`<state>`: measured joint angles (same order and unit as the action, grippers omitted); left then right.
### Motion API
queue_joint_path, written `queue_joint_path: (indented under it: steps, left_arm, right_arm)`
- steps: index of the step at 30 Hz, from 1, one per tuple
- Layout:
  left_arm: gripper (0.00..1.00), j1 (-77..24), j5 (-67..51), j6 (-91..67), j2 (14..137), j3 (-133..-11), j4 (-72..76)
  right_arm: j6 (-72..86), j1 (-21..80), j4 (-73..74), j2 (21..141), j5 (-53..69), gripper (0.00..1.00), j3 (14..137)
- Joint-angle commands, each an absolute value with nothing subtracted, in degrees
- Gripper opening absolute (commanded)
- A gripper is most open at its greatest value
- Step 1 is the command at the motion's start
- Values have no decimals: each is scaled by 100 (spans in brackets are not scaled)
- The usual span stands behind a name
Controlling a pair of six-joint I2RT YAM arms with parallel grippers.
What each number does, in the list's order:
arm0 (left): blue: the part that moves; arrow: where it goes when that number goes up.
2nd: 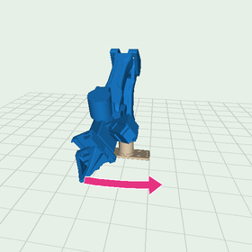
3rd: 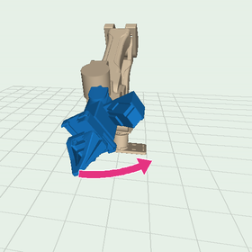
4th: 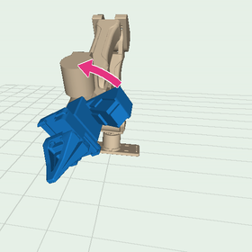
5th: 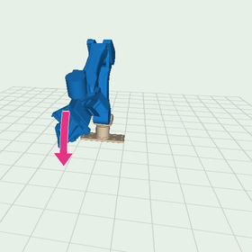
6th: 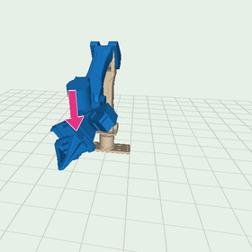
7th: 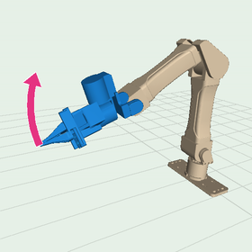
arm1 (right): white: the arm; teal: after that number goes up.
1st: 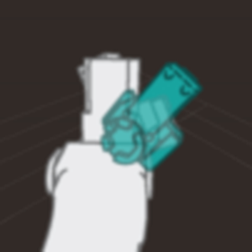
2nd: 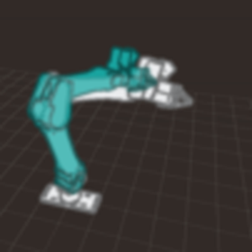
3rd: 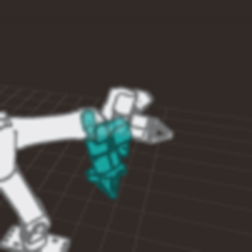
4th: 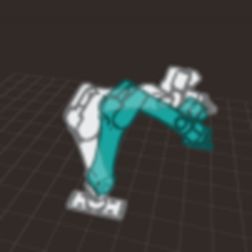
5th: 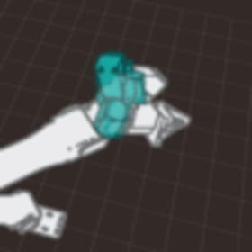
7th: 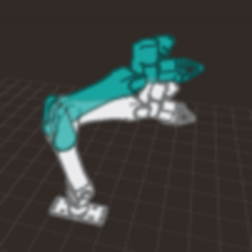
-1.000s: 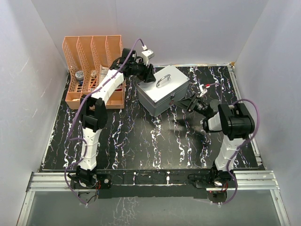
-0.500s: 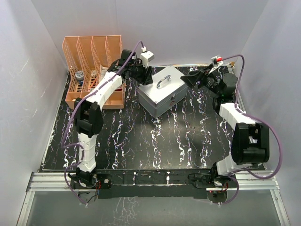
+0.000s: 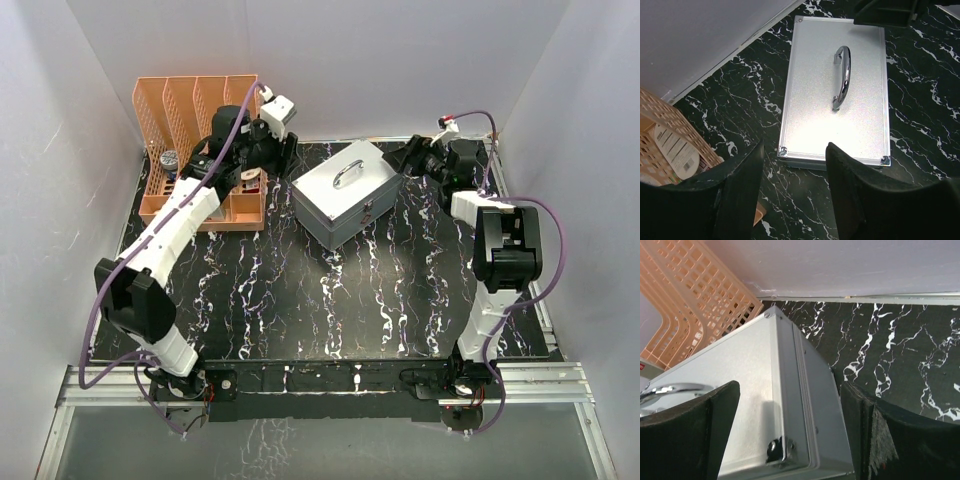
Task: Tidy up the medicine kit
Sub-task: Move the medicine box to the center of the board.
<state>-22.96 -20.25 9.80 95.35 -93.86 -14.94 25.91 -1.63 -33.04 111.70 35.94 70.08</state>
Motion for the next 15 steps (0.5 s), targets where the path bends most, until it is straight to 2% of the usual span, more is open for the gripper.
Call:
queue_joint_path:
  steps: [1,7,15]
  left_arm:
    - [51,-2246,-1755,845,9356,-8954,-1324]
    - [51,-2085,-1366,634,9769,-8794,-813]
    - [51,-1928,-1316,424,10793,-9293,-381]
  right_arm:
    - [2610,-158,-3382,11369,3635,80,7709]
    - [2474,-158,-3042,11443,3861,79,7802]
    - [2110,-158,-2603,11154,4034,78,7254]
